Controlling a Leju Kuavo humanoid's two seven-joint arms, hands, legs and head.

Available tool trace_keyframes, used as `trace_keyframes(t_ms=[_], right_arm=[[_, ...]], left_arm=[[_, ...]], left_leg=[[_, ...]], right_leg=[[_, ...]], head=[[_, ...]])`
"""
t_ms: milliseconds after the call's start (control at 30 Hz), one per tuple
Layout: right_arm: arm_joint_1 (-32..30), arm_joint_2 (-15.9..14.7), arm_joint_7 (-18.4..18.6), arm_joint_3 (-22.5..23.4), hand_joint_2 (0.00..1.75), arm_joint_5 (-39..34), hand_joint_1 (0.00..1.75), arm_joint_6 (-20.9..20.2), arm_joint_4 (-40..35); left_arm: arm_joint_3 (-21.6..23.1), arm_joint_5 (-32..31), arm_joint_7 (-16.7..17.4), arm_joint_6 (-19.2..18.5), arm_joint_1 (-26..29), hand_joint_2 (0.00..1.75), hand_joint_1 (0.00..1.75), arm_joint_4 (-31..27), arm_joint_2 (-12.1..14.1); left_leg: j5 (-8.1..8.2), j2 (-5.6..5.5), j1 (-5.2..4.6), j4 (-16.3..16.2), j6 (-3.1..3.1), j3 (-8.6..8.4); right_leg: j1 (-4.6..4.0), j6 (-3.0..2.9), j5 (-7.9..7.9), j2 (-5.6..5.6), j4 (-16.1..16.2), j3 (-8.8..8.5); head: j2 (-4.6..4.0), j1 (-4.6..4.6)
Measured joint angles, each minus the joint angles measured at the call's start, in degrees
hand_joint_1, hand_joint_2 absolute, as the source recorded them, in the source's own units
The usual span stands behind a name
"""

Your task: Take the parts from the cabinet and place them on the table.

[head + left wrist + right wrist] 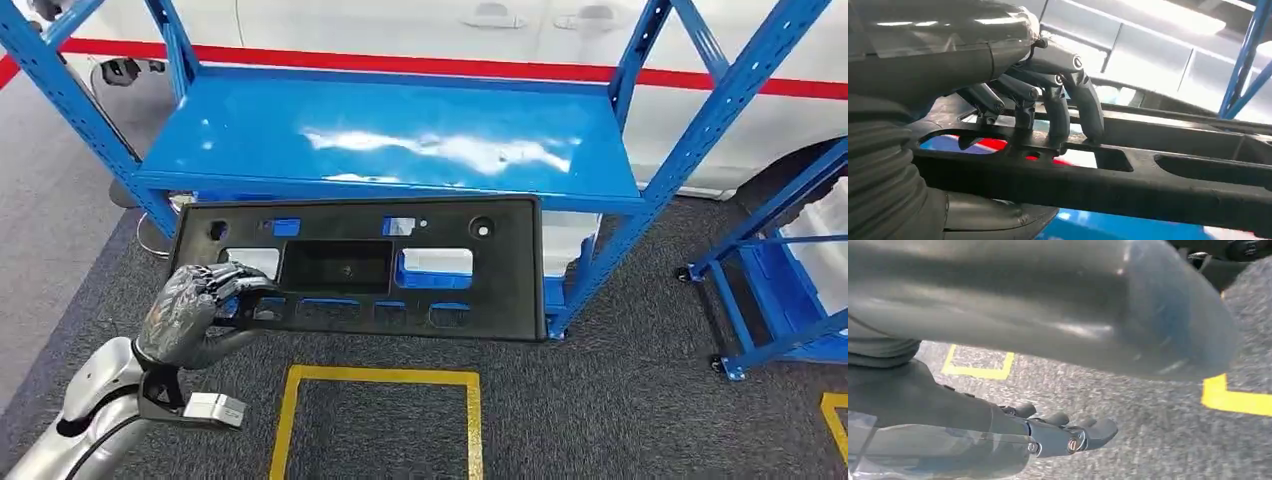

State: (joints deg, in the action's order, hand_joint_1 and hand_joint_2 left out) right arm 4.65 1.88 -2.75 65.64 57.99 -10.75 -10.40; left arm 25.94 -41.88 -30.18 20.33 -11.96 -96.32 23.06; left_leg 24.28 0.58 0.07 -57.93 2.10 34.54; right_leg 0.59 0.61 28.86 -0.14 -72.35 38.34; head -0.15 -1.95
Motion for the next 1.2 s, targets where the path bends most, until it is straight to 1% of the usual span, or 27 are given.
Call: trace_keyframes(t_ms=[33, 100, 200, 233, 267, 333, 400, 433, 467, 533, 567, 600, 633, 700, 733, 767, 800, 867, 900, 933, 1000, 1033, 1067, 1100, 1133, 1167, 1200], right_arm=[[0.0, 0.1, 0.1, 0.0, 0.0, 0.0, 0.0, -0.1, 0.0], [0.2, 0.1, 0.5, 0.0, 0.0, -0.2, 0.0, -0.2, 0.0], [0.7, 0.2, 0.6, 0.0, 0.0, -1.3, 0.0, 0.0, 0.0], [0.7, 0.3, 0.7, 0.0, 0.0, -1.5, 0.0, 0.0, 0.1], [1.0, 0.5, 0.8, 0.0, 0.0, -1.5, 0.0, -0.2, 0.1], [1.0, 0.6, 1.2, 0.0, 0.0, -1.4, 0.0, -0.3, 0.1], [0.9, 0.8, 1.4, 0.1, 0.0, -1.9, 0.0, -0.2, 0.1], [0.8, 0.8, 1.2, 0.2, 0.0, -2.3, 0.0, -0.2, 0.1], [0.8, 1.0, 1.0, 0.4, 0.0, -2.6, 0.0, -0.2, 0.1], [0.7, 1.3, 0.6, 0.5, 0.0, -2.9, 0.0, -0.2, 0.1], [0.8, 1.3, 0.5, 0.5, 0.0, -3.0, 0.0, -0.2, 0.1], [0.7, 1.3, 0.5, 0.6, 0.0, -3.0, 0.0, 0.0, 0.1], [0.6, 1.4, 0.5, 0.7, 0.0, -3.0, 0.0, 0.1, 0.1], [0.3, 1.5, 0.6, 0.7, 0.0, -3.0, 0.0, 0.4, 0.1], [0.1, 1.5, 0.7, 0.7, 0.0, -3.0, 0.0, 0.4, 0.1], [0.0, 1.6, 0.7, 0.8, 0.0, -3.0, 0.0, 0.4, 0.2], [0.0, 1.6, 0.7, 0.8, 0.0, -3.0, 0.0, 0.4, 0.2], [0.0, 1.6, 0.7, 0.8, 0.0, -3.0, 0.0, 0.4, 0.2], [0.0, 1.6, 0.7, 0.8, 0.0, -3.0, 0.0, 0.5, 0.2], [0.0, 1.6, 0.7, 0.8, 0.0, -3.0, 0.0, 0.4, 0.2], [0.0, 1.6, 0.7, 0.8, 0.0, -3.0, 0.0, 0.4, 0.2], [0.0, 1.6, 0.7, 0.8, 0.0, -3.0, 0.0, 0.4, 0.2], [0.2, 1.6, 0.7, 0.8, 0.0, -3.0, 0.0, 0.5, 0.2], [0.3, 1.4, 0.8, 0.8, 0.0, -3.0, 0.0, 0.5, 0.1], [0.4, 1.4, 0.9, 0.8, 0.0, -3.1, 0.0, 0.5, 0.1], [0.4, 1.4, 0.9, 0.8, 0.0, -3.1, 0.0, 0.5, 0.1], [0.5, 1.5, 1.0, 0.9, 0.0, -3.1, 0.0, 0.5, 0.1]], left_arm=[[0.0, -0.2, 0.3, -0.2, 0.0, 1.75, 1.75, 0.0, 0.4], [0.0, -0.3, 0.8, -0.6, 0.0, 1.75, 1.75, 0.0, 1.2], [0.0, -0.7, 1.2, -0.7, 0.1, 1.75, 1.75, -0.2, 2.6], [0.0, -0.7, 1.4, -0.7, 0.2, 1.75, 1.75, -0.3, 3.1], [0.0, -0.6, 1.7, -0.6, 0.2, 1.75, 1.75, -0.3, 3.6], [-0.1, -0.5, 2.2, -0.7, 0.2, 1.75, 1.75, -0.3, 4.5], [-0.1, -0.5, 2.5, -0.7, 0.5, 1.75, 1.75, -0.3, 5.0], [-0.1, -0.5, 2.6, -0.7, 0.7, 1.75, 1.75, -0.3, 5.3], [-0.1, -0.5, 2.7, -0.7, 0.9, 1.75, 1.75, -0.3, 5.7], [-0.1, -0.4, 2.9, -0.6, 1.2, 1.75, 1.75, -0.6, 6.3], [-0.3, -0.1, 3.1, -0.5, 1.4, 1.75, 1.75, -0.9, 6.5], [-0.4, 0.1, 3.1, -0.4, 1.5, 1.75, 1.75, -1.2, 6.7], [-0.7, 0.4, 3.2, -0.4, 2.1, 1.75, 1.75, -1.6, 6.9], [-1.0, 0.5, 3.2, -0.3, 2.8, 1.75, 1.75, -2.2, 7.1], [-1.1, 0.5, 3.2, -0.3, 2.9, 1.75, 1.75, -2.3, 7.1], [-1.2, 0.5, 3.2, -0.3, 3.0, 1.75, 1.75, -2.4, 7.1], [-1.4, 0.6, 3.2, -0.3, 3.2, 1.75, 1.75, -2.6, 7.1], [-1.4, 0.6, 3.2, -0.2, 3.4, 1.75, 1.75, -2.7, 7.1], [-1.4, 0.6, 3.2, -0.2, 3.5, 1.75, 1.75, -2.7, 7.1], [-1.5, 0.6, 3.2, -0.2, 3.6, 1.75, 1.75, -2.7, 7.1], [-1.5, 0.6, 3.2, -0.2, 3.8, 1.75, 1.75, -2.8, 7.1], [-1.5, 0.6, 3.2, -0.2, 3.8, 1.75, 1.75, -2.8, 7.1], [-1.5, 0.6, 3.2, -0.2, 3.8, 1.75, 1.75, -3.0, 7.1], [-1.6, 0.6, 3.2, -0.2, 3.9, 1.75, 1.75, -3.1, 7.1], [-1.6, 0.6, 3.2, -0.2, 3.9, 1.75, 1.75, -3.1, 7.1], [-1.6, 0.7, 3.2, -0.2, 3.9, 1.75, 1.75, -3.2, 7.1], [-1.6, 0.8, 3.2, -0.2, 3.9, 1.75, 1.75, -3.2, 7.1]], left_leg=[[-0.35, -0.02, -0.13, -0.1, -0.05, 0.47], [-1.0, 0.01, -0.39, -0.3, -0.51, 1.04], [-2.73, 0.22, 0.28, 0.4, -1.66, 1.59], [-2.91, 0.03, -0.13, 0.5, -1.99, 1.72], [-1.05, -0.23, 0.13, -0.3, -2.24, 2.32], [5.51, -0.31, 0.42, -6.9, -2.81, 4.09], [9.41, -0.29, 0.85, -14.9, -3.48, 5.63], [8.93, -0.29, 1.1, -16.6, -3.78, 5.44], [7.14, -0.28, 1.34, -16.0, -4.14, 4.16], [3.22, -0.27, 1.91, -9.1, -4.94, -1.23], [4.34, -0.31, 2.22, -4.3, -5.37, -4.13], [6.06, -0.48, 1.47, -1.3, -5.19, -6.16], [5.91, -0.66, 1.45, -1.6, -3.98, -5.74], [5.25, -0.73, 1.16, -1.6, -3.27, -5.07], [4.57, -0.58, 1.32, -1.3, -2.43, -4.29], [3.85, -0.19, 1.59, -1.1, -1.86, -4.04], [3.16, -0.22, 1.51, -1.1, -1.15, -3.25], [1.72, -0.19, 1.24, -1.1, -0.77, -1.4], [0.9, -0.19, 1.05, -1.2, -0.73, -0.33], [0.22, -0.18, 0.92, -1.2, -0.73, 0.67], [-1.24, -0.16, 0.61, -1.3, -0.78, 2.58], [-1.98, -0.19, 0.45, -1.3, -0.85, 3.43], [-2.69, -0.23, 0.38, -1.3, -0.91, 4.05], [-3.21, -0.2, 0.49, -1.3, -1.15, 4.24], [-3.68, -0.09, 0.43, -1.2, -1.52, 4.23], [-4.29, 0.03, 0.67, -0.7, -1.84, 4.04], [-5.32, 0.1, 1.03, -0.2, -2.25, 4.1]], right_leg=[[-0.3, -0.65, -1.26, 0.04, 4.6, -3.38], [-0.83, -2.12, 0.26, 0.08, 14.2, -9.41], [-1.38, -2.08, -0.48, 0.22, 15.1, -8.96], [-0.79, -2.49, -1.37, 0.11, 16.4, -8.81], [-0.55, -2.49, -2.02, -0.19, 16.9, -8.81], [-0.44, -3.27, -2.96, -0.4, 16.9, -7.56], [-0.39, -3.09, -3.81, -0.53, 16.3, -6.03], [-0.29, -2.91, -4.14, -0.57, 15.8, -5.14], [-0.12, -2.69, -4.46, -0.57, 15.2, -4.1], [0.39, -2.01, -4.95, -0.56, 13.7, -1.91], [0.39, -1.69, -5.15, -0.52, 12.7, -0.99], [0.21, -1.26, -5.36, -0.43, 12.2, -0.2], [0.15, -0.86, -5.88, -0.42, 12.4, -0.25], [0.18, 0.01, -7.11, -0.29, 12.7, -0.07], [0.15, 0.51, -7.69, -0.17, 12.7, 0.22], [0.59, 0.73, -6.04, -0.01, 12.1, 0.65], [0.54, 0.79, -2.64, -0.04, 10.2, 1.3], [0.55, 0.96, 4.48, 0.01, 2.5, 2.99], [0.52, 0.97, 6.51, 0.01, -1.7, 3.63], [0.48, 0.88, 6.27, 0.01, -4.2, 3.59], [0.22, 0.31, 1.7, 0.02, -3.3, 0.69], [-0.03, -0.27, -0.37, 0.05, 0.1, -2.32], [-0.41, -1.13, -0.52, 0.1, 5.1, -6.39], [-0.93, -2.22, 2.5, 0.12, 11.3, -10.82], [-1.03, -2.08, 3.88, 0.11, 16.1, -13.34], [-1.2, -1.72, 3.36, 0.13, 15.3, -12.81], [-1.61, -2.08, 2.56, 0.2, 15.4, -12.46]], head=[[0.0, 0.0], [0.0, 0.0], [0.0, 0.0], [0.0, 0.0], [0.0, -0.02], [0.0, -0.04], [0.0, 0.0], [0.0, 0.0], [0.0, 0.0], [0.0, -0.02], [0.0, -0.02], [0.0, -0.02], [0.0, 0.0], [0.0, -0.02], [0.0, 0.02], [0.0, 0.0], [0.0, 0.02], [0.0, 0.02], [0.0, 0.02], [0.0, 0.0], [0.0, 0.02], [0.0, 0.0], [0.0, 0.02], [0.0, -0.02], [0.0, 0.0], [0.0, 0.0], [0.0, 0.02]])
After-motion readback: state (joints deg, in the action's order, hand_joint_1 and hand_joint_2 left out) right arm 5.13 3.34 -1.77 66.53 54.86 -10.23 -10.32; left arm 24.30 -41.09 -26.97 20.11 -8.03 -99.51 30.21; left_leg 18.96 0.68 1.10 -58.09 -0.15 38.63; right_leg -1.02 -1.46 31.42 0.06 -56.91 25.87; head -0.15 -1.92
